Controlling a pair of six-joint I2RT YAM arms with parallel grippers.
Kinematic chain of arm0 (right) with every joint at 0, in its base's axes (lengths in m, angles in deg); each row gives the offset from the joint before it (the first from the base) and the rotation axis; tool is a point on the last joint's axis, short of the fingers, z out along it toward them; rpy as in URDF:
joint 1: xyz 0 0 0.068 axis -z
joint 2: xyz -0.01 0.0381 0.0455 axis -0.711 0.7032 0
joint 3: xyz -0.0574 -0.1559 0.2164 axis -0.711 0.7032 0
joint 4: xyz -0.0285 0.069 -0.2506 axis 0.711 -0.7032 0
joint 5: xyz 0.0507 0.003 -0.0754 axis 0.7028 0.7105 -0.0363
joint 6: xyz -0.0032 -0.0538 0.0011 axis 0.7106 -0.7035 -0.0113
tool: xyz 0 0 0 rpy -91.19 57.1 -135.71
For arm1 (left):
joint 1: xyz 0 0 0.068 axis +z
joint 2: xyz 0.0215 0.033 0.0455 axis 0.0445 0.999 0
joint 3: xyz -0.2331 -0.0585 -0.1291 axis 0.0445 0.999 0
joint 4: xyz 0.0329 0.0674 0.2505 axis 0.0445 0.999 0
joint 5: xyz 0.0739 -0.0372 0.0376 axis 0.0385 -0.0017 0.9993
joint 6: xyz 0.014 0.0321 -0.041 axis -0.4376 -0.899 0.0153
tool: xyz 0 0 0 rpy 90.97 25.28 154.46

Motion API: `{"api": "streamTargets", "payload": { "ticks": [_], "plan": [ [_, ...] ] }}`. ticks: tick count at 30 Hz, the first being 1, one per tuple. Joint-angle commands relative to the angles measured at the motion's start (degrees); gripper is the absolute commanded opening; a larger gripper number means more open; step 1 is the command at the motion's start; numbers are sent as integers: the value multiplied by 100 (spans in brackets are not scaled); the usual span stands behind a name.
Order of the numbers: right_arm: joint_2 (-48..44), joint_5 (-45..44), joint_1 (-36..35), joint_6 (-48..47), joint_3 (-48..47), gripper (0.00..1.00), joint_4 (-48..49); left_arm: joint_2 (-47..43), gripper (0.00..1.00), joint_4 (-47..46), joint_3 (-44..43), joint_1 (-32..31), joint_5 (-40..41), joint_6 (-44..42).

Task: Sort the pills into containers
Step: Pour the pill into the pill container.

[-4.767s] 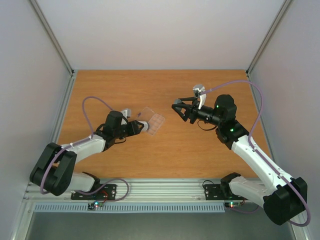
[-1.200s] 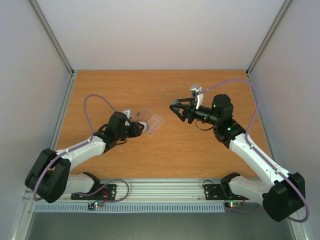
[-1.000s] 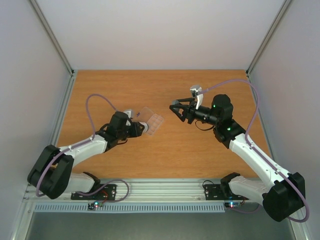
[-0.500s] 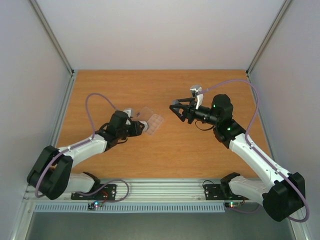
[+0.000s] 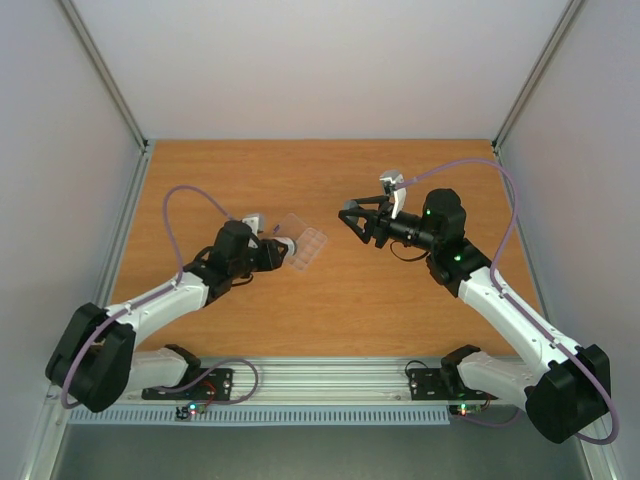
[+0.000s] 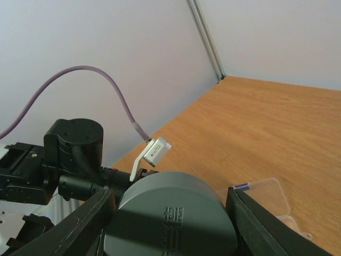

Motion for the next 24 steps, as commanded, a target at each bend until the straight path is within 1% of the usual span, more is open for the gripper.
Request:
{"api": "streamTargets", "payload": {
  "ticks": [1, 8, 18, 24],
  "plan": [
    [-100, 19, -53, 24, 9, 20, 194, 110, 0, -69, 21, -24, 141, -70],
    [-86, 21, -54, -10, -1, 20, 168, 707, 0, -4, -63, -339, 433, -145],
    [-91, 27, -56, -11, 3, 20, 168, 271, 0, -59, -155, -342, 727, -58],
    [-77, 36, -59, -2, 7, 20, 193, 78, 0, -182, -66, -342, 724, 12]
  ]
}}
